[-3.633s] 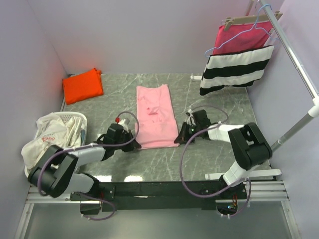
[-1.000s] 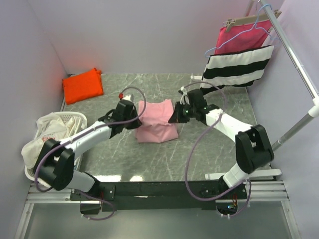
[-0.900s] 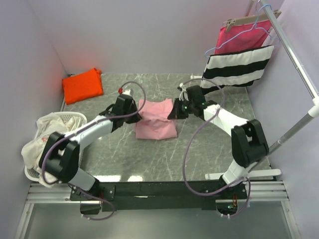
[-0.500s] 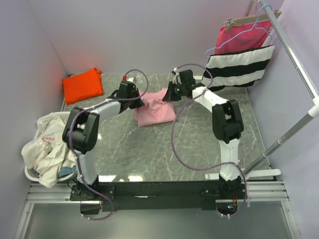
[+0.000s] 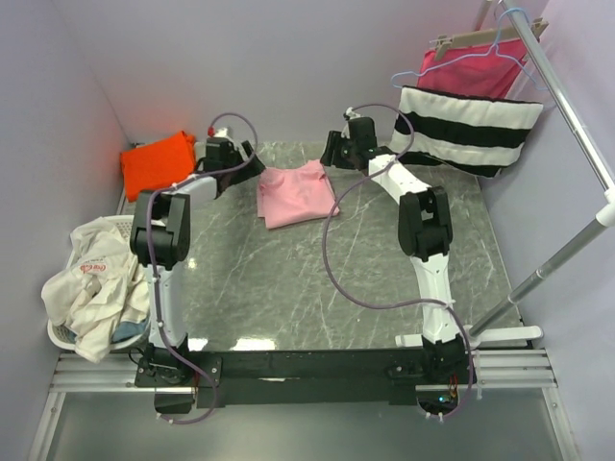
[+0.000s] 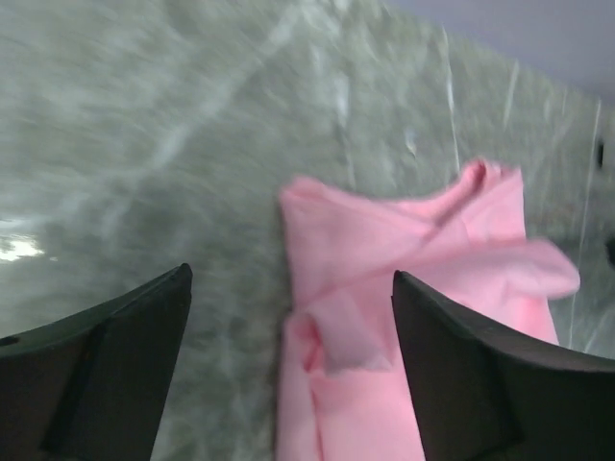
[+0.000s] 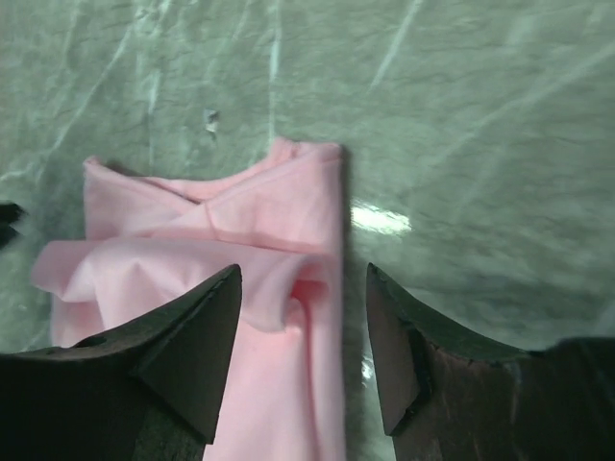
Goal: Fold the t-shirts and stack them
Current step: Fold the long partially folded tshirt into a neat square, then smooth out wrinkles on the folded tshirt
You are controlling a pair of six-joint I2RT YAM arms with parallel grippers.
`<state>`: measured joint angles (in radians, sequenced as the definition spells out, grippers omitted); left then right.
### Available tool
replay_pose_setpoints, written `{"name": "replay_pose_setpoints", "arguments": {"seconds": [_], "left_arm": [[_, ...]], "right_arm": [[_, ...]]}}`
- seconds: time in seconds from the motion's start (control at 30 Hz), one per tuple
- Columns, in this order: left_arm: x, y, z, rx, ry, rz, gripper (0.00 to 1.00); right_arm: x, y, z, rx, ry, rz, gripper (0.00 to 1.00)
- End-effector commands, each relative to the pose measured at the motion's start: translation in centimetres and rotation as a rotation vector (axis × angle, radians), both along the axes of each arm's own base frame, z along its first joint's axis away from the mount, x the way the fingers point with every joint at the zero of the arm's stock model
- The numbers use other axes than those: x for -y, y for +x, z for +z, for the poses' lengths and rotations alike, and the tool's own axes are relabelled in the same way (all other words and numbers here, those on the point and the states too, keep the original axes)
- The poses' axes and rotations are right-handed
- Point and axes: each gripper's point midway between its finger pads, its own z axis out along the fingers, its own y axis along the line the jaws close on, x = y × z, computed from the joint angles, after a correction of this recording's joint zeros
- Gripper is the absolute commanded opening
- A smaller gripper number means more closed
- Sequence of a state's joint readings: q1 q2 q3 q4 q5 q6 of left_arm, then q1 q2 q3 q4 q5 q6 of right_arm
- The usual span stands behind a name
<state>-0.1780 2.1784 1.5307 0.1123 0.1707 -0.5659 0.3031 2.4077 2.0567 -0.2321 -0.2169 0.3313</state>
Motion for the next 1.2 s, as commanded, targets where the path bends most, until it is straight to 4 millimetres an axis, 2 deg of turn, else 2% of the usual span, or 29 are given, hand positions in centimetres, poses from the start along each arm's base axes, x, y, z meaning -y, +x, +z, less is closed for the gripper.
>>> {"name": "replay_pose_setpoints", "arguments": {"seconds": [0.0,0.03,0.07,0.1,0.13,0.17,0.2,0.23,0.27,0.3,0.37,0.4,0.47,0.5,0.57,0.6,0.83,0.93,0.97,1.0,1.13,1.17], "left_arm": [[-1.2,1.0,7.1,0.165,-0.003,0.022,0.92],[-1.2,0.5,7.1,0.154,-0.003,0.02,0.93],[-1.0,-0.2,8.0,0.153,-0.013,0.011,0.93],[-0.9,-1.6,6.7,0.117,-0.026,0.0,0.93],[-0.5,-2.5,6.4,0.11,-0.039,-0.022,0.94],[0.0,-3.3,6.3,0.104,-0.047,-0.036,0.94],[0.1,-4.8,5.7,0.082,-0.051,-0.039,0.95],[0.7,-5.6,5.5,0.073,-0.055,-0.058,0.95],[1.0,-6.4,5.9,0.077,-0.058,-0.071,0.94],[1.0,-7.6,4.6,0.042,-0.051,-0.069,0.94],[1.5,-9.1,4.9,0.052,-0.05,-0.075,0.95],[1.3,-10.0,3.9,0.037,-0.055,-0.065,0.95],[1.4,-10.9,3.9,0.036,-0.073,-0.073,0.95],[1.4,-11.5,3.2,0.02,-0.072,-0.072,0.95],[1.5,-12.0,3.2,0.029,-0.07,-0.067,0.95],[1.4,-12.6,2.4,0.012,-0.072,-0.065,0.95],[2.6,-13.2,0.5,0.01,-0.089,-0.099,0.95],[3.2,-12.6,0.1,0.02,-0.089,-0.115,0.95],[3.3,-12.6,-0.8,0.006,-0.087,-0.121,0.95],[3.5,-12.1,-0.4,0.028,-0.091,-0.127,0.95],[4.2,-11.2,-1.2,0.039,-0.086,-0.152,0.95],[4.2,-11.1,-1.9,0.026,-0.083,-0.155,0.94]], "right_arm": [[1.2,-0.4,6.8,0.15,-0.031,-0.016,0.62],[1.2,-1.0,6.5,0.134,-0.038,-0.006,0.63],[1.5,-1.6,6.5,0.115,-0.045,-0.004,0.63],[1.4,-2.7,4.9,0.072,-0.045,0.016,0.63],[1.3,-3.4,4.4,0.056,-0.048,0.03,0.63],[1.4,-4.1,4.7,0.051,-0.041,0.042,0.63],[1.5,-5.2,3.4,0.015,-0.042,0.055,0.63],[1.4,-6.0,3.0,0.001,-0.032,0.072,0.63],[1.4,-6.5,3.6,0.013,-0.023,0.079,0.63],[1.6,-7.4,2.4,-0.017,-0.026,0.08,0.63],[1.7,-8.3,1.9,-0.043,-0.016,0.092,0.64],[1.8,-8.8,1.3,-0.066,-0.012,0.097,0.64],[1.2,-9.5,1.1,-0.075,0.021,0.123,0.64],[1.3,-10.5,-0.1,-0.105,0.029,0.135,0.64],[1.0,-11.0,-0.6,-0.121,0.058,0.147,0.64],[1.1,-11.4,-1.4,-0.14,0.066,0.149,0.64],[0.6,-12.0,-3.3,-0.202,0.131,0.197,0.64],[0.0,-12.2,-4.0,-0.228,0.166,0.218,0.64],[-0.2,-12.2,-4.3,-0.234,0.176,0.224,0.64],[-0.3,-12.2,-4.4,-0.24,0.186,0.227,0.65],[-0.7,-12.3,-4.8,-0.252,0.204,0.242,0.65],[-0.7,-12.3,-4.9,-0.258,0.205,0.246,0.66]]}}
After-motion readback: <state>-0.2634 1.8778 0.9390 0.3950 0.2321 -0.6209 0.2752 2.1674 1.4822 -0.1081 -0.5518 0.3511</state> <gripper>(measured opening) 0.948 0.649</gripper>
